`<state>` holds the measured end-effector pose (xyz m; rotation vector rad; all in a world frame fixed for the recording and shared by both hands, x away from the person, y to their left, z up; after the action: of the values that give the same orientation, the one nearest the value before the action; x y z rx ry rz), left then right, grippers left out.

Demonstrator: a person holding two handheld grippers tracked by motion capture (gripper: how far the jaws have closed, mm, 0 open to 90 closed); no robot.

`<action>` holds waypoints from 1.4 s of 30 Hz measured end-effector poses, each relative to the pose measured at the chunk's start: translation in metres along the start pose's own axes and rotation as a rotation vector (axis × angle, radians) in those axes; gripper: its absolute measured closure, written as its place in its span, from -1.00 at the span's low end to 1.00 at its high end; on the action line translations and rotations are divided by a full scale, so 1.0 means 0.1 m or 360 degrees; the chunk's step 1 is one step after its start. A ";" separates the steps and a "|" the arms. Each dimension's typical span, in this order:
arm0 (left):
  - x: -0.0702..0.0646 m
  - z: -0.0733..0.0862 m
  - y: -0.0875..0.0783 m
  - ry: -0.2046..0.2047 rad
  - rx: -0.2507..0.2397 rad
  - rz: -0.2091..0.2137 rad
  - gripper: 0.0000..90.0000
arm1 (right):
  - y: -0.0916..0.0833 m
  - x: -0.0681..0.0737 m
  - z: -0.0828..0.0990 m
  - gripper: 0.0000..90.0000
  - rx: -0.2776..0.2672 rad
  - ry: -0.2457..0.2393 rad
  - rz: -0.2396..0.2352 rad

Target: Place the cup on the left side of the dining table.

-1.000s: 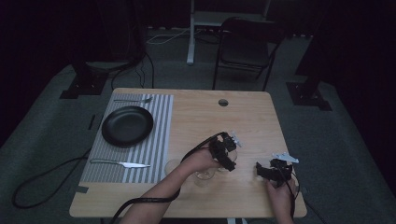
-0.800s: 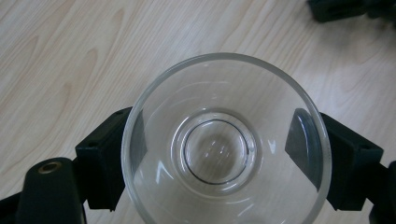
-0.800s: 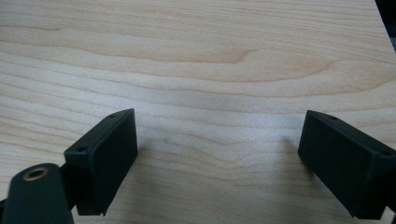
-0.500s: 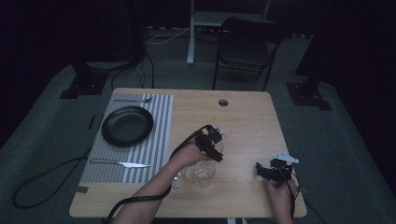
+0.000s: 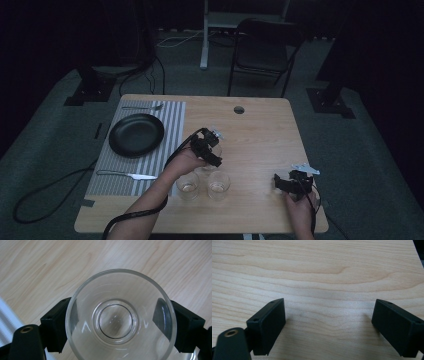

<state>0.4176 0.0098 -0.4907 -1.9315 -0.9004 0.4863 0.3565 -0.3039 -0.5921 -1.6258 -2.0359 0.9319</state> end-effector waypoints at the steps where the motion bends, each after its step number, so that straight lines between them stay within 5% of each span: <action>1: 0.03 0.02 -0.01 -0.0016 -0.0001 -0.0005 -0.60 | 0.00 0.00 0.00 -0.75 0.0000 0.0000 0.0000; 25: 0.74 0.50 -0.29 -0.0242 0.0019 -0.0147 -0.59 | 0.00 0.00 0.00 -0.75 0.0001 0.0000 0.0000; 42: 1.08 0.83 -0.43 -0.0361 0.0021 -0.0210 -0.59 | 0.00 0.00 0.00 -0.75 0.0000 0.0000 0.0001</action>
<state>0.4175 0.1529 -0.4919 -1.8153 -1.1581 0.6397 0.3565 -0.3039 -0.5921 -1.6262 -2.0357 0.9321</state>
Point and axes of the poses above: each handheld gripper's, and its own axes: y roughly forward along the jaws, z roughly out of its underside, x roughly to its left, the point moved 6 cm from there along y, roughly forward along the jaws, and after that the axes turned 10 degrees about -y, right-handed, at the moved point
